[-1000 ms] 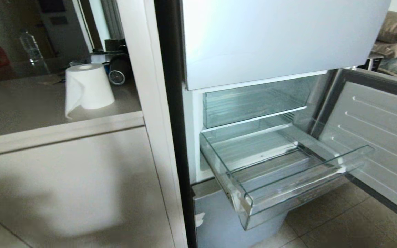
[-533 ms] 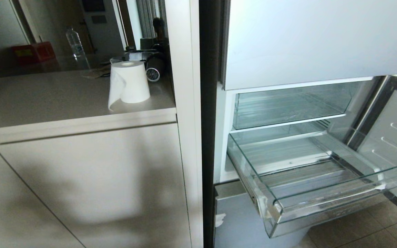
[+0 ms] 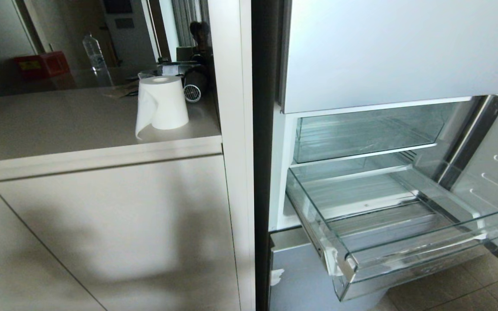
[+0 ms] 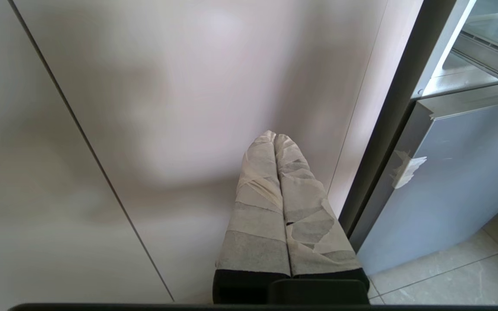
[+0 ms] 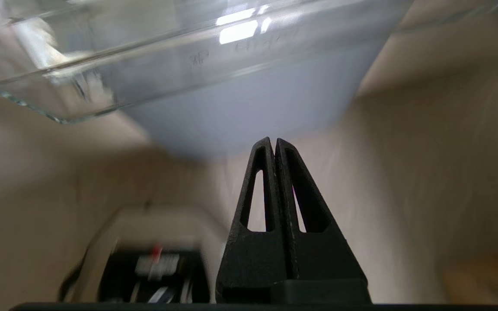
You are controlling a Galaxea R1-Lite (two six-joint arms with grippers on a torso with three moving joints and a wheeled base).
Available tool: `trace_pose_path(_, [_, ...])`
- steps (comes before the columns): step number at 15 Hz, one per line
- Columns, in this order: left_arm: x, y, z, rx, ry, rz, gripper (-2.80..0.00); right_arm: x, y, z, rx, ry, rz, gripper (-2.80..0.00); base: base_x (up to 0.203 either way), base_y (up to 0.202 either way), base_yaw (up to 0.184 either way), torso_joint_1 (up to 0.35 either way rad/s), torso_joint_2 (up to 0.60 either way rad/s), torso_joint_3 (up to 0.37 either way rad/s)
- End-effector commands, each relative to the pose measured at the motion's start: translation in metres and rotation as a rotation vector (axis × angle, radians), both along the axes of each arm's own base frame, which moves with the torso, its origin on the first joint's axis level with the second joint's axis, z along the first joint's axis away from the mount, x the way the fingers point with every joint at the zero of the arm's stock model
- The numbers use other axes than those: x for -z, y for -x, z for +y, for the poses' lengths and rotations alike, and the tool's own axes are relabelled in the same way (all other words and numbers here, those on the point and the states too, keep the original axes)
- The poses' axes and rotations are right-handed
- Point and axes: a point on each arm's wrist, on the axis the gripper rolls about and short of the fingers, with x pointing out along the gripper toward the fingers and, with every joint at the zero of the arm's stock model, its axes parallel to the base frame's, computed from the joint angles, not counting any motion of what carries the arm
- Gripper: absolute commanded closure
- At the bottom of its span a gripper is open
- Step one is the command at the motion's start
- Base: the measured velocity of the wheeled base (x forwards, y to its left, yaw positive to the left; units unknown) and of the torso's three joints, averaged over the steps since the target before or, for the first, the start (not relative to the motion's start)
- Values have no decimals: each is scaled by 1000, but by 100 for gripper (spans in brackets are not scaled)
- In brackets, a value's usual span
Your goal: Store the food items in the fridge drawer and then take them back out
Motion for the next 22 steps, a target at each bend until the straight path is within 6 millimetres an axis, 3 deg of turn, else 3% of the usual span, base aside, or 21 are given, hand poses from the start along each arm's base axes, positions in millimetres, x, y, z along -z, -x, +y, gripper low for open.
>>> trace_pose_path(1, [0,0,0,0,0,-1,0,7,-47,2,-12,-6,230,0,0,0,0,0,0,0])
trace_pose_path(5, [0,0,0,-1,0,-1,0,9,-98,6,-56,-48,355,0,0,0,0,0,0,0])
trace_pose_path(9, [0,0,0,-2,0,0,0,8,-146,8,-66,-68,361,0,0,0,0,0,0,0])
trace_pose_path(12, [0,0,0,-1,0,-2,0,8,-183,12,-97,-92,227,0,0,0,0,0,0,0])
trace_pose_path(16, [0,0,0,-2,0,-1,0,6,-230,38,-125,-220,-18,0,0,0,0,0,0,0])
trace_pose_path(19, [0,0,0,0,0,-1,0,-8,-236,49,-105,-394,-185,0,0,0,0,0,0,0])
trace_pose_path(22, [0,0,0,-1,0,0,0,-15,-208,47,-105,-438,-230,0,0,0,0,0,0,0])
